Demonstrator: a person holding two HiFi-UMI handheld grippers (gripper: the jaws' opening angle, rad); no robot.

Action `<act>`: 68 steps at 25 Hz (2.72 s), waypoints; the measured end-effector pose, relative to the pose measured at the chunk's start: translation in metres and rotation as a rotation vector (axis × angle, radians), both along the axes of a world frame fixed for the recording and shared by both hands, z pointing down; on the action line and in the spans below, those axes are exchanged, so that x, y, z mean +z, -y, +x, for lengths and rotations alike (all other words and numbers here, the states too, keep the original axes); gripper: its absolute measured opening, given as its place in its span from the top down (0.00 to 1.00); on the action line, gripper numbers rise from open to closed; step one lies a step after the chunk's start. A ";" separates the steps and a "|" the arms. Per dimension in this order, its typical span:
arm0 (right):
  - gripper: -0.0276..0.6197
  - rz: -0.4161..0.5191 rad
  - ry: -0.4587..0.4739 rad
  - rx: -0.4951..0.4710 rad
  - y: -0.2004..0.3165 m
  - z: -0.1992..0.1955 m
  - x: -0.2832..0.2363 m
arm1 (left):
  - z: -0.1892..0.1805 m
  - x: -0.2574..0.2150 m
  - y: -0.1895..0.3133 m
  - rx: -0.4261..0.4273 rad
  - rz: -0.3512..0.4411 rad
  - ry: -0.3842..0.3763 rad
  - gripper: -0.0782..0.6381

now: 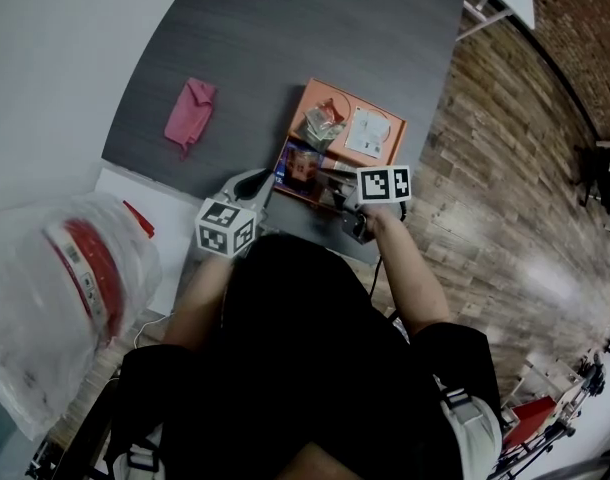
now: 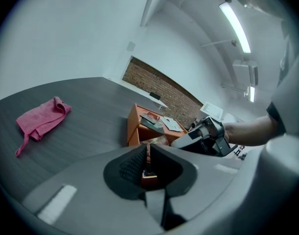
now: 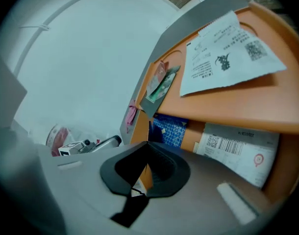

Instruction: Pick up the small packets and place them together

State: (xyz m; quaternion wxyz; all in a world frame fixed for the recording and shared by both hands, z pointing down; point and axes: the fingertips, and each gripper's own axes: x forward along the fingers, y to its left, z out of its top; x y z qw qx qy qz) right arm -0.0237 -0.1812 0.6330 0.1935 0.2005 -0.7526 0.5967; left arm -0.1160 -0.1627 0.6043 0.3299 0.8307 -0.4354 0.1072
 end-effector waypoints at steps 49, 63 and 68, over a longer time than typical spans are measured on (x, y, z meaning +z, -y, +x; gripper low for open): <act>0.80 0.244 0.016 0.271 0.099 0.100 -0.062 | 0.031 -0.034 0.036 0.076 0.113 0.060 0.86; 0.82 0.392 0.084 0.314 0.073 0.117 -0.105 | 0.047 -0.058 0.044 0.131 0.199 0.074 0.86; 0.88 0.531 0.081 0.331 0.054 0.125 -0.123 | 0.044 -0.072 0.035 0.079 0.251 0.055 0.86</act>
